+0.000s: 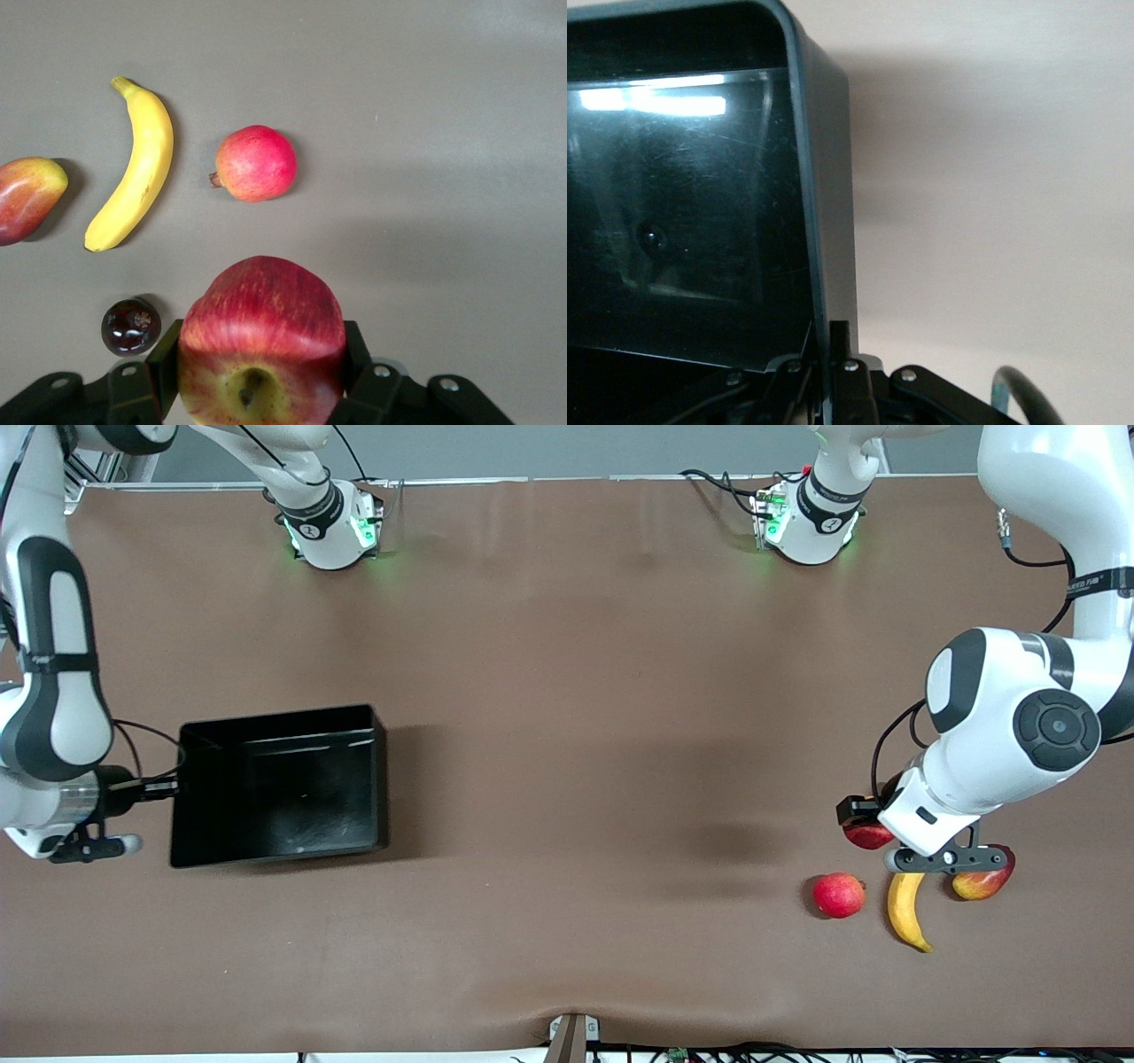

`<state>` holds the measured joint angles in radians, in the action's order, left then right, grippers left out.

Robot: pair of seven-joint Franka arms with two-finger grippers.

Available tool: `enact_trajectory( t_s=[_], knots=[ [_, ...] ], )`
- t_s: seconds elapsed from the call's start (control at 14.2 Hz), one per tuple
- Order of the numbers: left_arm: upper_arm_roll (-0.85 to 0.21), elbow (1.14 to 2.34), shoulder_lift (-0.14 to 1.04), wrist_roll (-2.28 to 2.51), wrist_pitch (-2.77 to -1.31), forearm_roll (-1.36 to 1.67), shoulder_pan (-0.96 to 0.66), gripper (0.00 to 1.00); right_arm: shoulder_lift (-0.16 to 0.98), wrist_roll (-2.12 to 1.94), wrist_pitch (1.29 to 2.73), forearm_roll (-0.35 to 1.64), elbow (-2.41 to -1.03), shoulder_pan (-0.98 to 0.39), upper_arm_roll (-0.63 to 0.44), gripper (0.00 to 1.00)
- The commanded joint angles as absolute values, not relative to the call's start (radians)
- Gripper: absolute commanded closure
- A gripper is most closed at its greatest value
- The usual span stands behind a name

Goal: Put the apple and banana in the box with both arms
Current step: 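Push the black box toward the fruit with the right gripper while the left gripper lifts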

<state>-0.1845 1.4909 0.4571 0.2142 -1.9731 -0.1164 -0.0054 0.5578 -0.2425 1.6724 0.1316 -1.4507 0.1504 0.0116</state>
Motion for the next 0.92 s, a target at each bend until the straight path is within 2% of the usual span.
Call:
enact_trajectory(
  t_s=[0.0, 0.21, 0.42, 0.85],
  knots=[
    [-0.198, 1.5, 0.423, 0.242, -1.951, -0.115, -0.003, 1.0, 0.522, -0.093, 1.625, 0.187, -1.457, 0.033, 0.008, 1.0],
    [-0.212, 1.497, 0.4, 0.256, -1.951, -0.115, -0.003, 1.0, 0.522, 0.077, 1.632, 0.216, -1.457, -0.13, 0.008, 1.0],
    [-0.215, 1.491, 0.394, 0.268, -1.951, -0.117, -0.003, 1.0, 0.529, 0.234, 1.66, 0.281, -1.451, -0.237, 0.008, 1.0],
    [-0.267, 1.483, 0.379, 0.359, -1.951, -0.118, -0.006, 1.0, 0.575, 0.458, 1.879, 0.341, -1.45, -0.463, 0.005, 1.0]
  ],
)
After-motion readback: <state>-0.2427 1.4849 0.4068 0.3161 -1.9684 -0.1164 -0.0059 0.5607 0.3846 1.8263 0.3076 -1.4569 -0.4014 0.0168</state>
